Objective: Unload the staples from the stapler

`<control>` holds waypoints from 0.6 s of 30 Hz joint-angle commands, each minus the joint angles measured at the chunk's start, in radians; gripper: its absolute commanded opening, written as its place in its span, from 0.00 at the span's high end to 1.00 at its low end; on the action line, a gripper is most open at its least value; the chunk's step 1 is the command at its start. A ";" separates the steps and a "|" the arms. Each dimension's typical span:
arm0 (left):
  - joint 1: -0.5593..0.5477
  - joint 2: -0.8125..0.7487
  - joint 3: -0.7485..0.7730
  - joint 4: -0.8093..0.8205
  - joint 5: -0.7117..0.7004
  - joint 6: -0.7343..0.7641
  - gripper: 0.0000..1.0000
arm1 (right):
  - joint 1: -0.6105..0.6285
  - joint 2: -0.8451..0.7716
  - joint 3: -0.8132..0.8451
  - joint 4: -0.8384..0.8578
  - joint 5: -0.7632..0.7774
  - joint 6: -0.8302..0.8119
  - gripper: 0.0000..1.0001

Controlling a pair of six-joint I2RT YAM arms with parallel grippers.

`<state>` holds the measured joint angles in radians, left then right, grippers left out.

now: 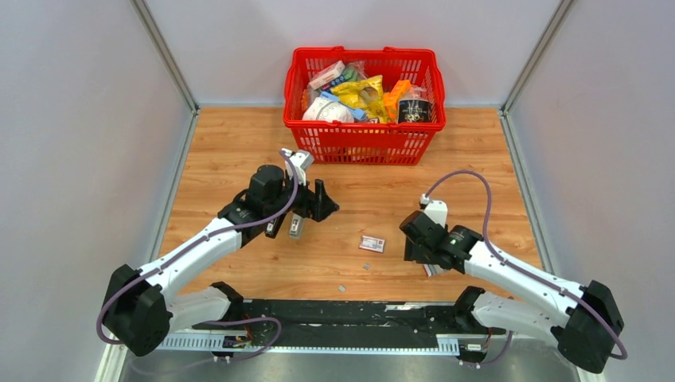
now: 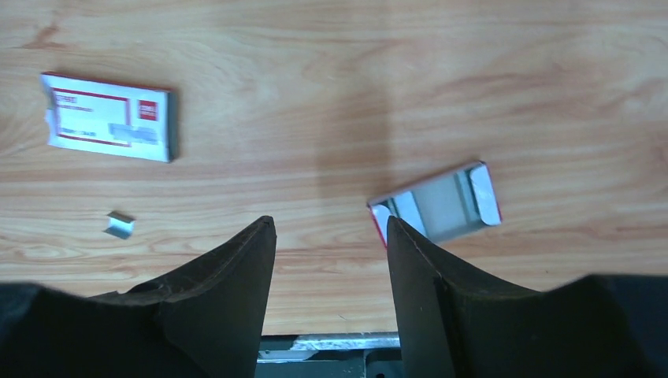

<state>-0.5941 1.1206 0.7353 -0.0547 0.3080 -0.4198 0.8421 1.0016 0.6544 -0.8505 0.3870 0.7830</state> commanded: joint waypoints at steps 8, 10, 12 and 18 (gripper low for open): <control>0.000 -0.039 -0.040 0.101 0.071 -0.020 0.10 | -0.265 -0.113 -0.071 -0.098 0.104 0.219 0.44; 0.000 -0.044 -0.047 0.105 0.085 -0.022 0.10 | -0.334 -0.135 -0.078 -0.098 0.110 0.240 0.44; 0.000 -0.048 -0.051 0.110 0.092 -0.022 0.10 | -0.398 -0.146 -0.084 -0.097 0.124 0.255 0.44; -0.001 -0.070 -0.066 0.121 0.103 -0.027 0.10 | -0.581 -0.144 -0.099 -0.096 0.124 0.257 0.44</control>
<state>-0.5941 1.0851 0.6765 0.0120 0.3813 -0.4381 0.3435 0.8680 0.5713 -0.9424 0.4728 1.0000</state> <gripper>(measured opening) 0.898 0.559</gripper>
